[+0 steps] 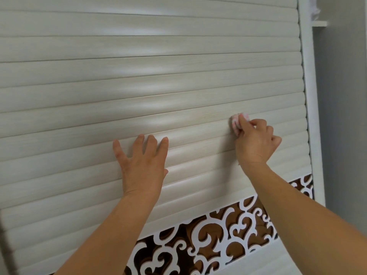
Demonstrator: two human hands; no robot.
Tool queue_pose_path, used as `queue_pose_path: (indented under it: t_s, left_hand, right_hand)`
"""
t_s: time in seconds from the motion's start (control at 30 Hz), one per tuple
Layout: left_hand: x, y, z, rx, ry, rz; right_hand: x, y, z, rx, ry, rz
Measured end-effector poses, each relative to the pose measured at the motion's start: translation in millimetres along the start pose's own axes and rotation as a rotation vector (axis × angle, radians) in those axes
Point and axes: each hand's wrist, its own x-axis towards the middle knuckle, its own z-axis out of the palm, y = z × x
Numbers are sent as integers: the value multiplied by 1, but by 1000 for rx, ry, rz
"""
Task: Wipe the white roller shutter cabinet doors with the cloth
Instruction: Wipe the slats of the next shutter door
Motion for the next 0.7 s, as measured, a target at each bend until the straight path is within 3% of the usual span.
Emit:
queue_pose_path:
  t_s: [0.07, 0.23, 0.33, 0.57, 0.7]
  left_hand:
    - [0, 0, 0, 1, 2, 2]
    - [1, -2, 3, -31, 79, 0]
    - [3, -4, 8, -15, 65, 16]
    - [3, -7, 19, -14, 152, 5]
    - [5, -6, 17, -16, 146, -12]
  right_hand:
    - [-11, -18, -7, 101, 60, -46]
    - [-48, -75, -6, 112, 185, -554]
    - [-52, -83, 5, 76, 289, -693]
    - [-29, -45, 18, 26, 371, -637]
    - [-10, -13, 18, -61, 233, -461]
